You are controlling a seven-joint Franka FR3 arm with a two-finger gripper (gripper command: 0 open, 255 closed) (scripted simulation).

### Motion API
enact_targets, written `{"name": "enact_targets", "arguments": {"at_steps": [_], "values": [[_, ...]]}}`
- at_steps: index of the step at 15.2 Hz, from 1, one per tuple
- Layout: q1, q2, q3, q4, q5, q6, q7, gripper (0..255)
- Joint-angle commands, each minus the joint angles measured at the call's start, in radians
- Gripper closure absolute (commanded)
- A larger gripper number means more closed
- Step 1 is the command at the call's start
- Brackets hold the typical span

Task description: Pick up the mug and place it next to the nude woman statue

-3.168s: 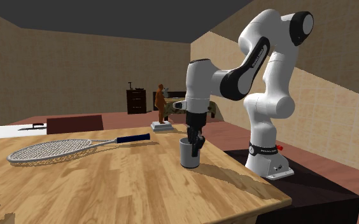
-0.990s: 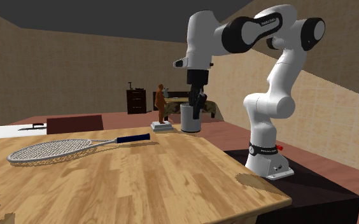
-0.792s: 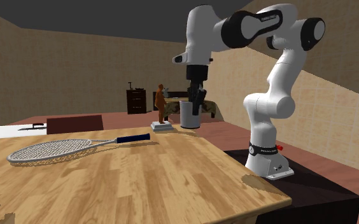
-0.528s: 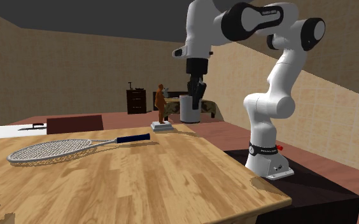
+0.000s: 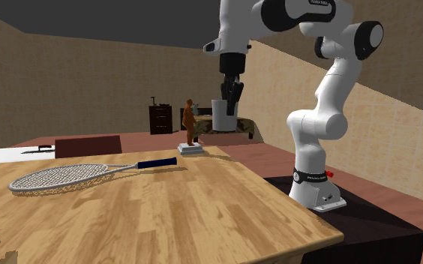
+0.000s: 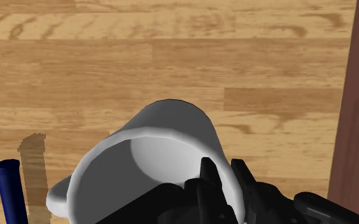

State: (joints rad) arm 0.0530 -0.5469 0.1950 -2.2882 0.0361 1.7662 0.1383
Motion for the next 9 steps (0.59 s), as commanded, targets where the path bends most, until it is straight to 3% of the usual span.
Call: {"name": "enact_targets", "arguments": {"at_steps": [1, 9], "values": [[0.000, 0.002, 0.000, 0.031, -0.001, -0.029, 0.000, 255], [-0.004, 0.016, -0.005, 0.150, -0.006, -0.134, -0.003, 255]]}}
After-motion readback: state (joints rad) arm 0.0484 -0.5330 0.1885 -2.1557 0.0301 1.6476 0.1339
